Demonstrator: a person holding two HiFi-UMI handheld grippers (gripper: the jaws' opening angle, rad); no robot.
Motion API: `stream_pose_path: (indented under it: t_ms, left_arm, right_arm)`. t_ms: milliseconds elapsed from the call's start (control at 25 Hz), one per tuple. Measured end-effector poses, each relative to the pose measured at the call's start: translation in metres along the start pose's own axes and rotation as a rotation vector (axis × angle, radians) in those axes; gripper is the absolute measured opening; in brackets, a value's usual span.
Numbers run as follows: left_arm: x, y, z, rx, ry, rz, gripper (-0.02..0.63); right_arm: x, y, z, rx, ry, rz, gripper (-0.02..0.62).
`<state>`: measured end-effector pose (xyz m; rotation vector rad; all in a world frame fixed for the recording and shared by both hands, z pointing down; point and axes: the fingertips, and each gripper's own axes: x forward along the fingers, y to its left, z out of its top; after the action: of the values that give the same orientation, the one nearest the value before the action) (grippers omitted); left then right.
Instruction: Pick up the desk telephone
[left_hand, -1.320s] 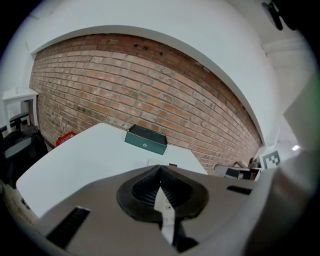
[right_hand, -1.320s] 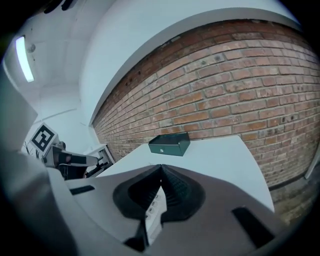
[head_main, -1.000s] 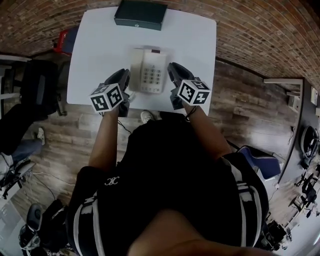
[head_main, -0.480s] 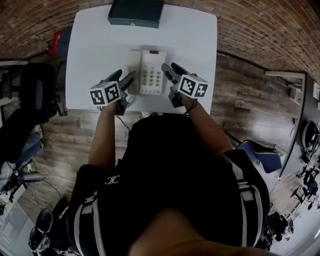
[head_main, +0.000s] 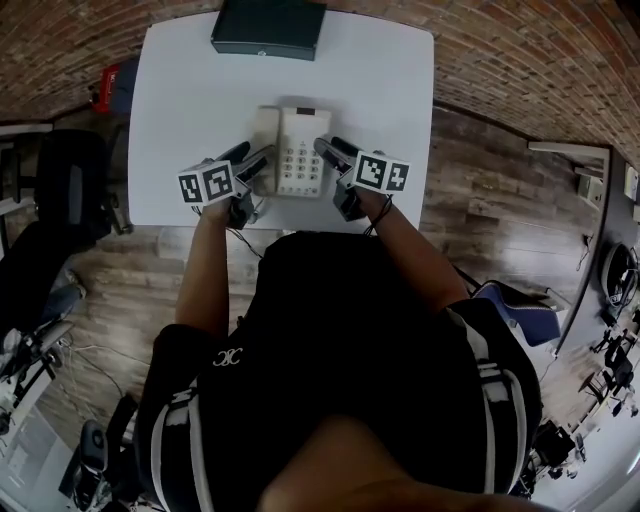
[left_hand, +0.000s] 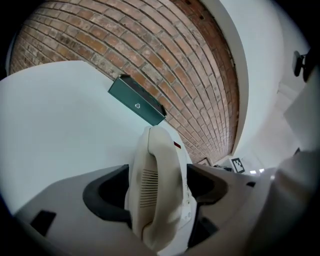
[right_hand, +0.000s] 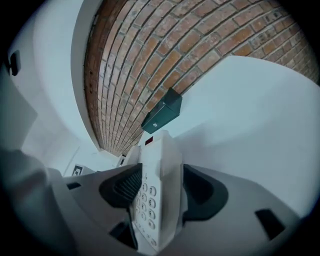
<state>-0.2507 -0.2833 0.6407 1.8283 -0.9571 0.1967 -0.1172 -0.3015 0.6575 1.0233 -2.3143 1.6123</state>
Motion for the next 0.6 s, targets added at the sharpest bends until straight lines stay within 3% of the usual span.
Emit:
stream_pose_path:
  t_ms: [600]
  left_arm:
    - [0.014, 0.004, -0.011, -0.1, 0.063, -0.109, 0.341]
  right_arm:
    - [0.021, -0.008, -0.017, 0.116, 0.11, 0.047, 0.224]
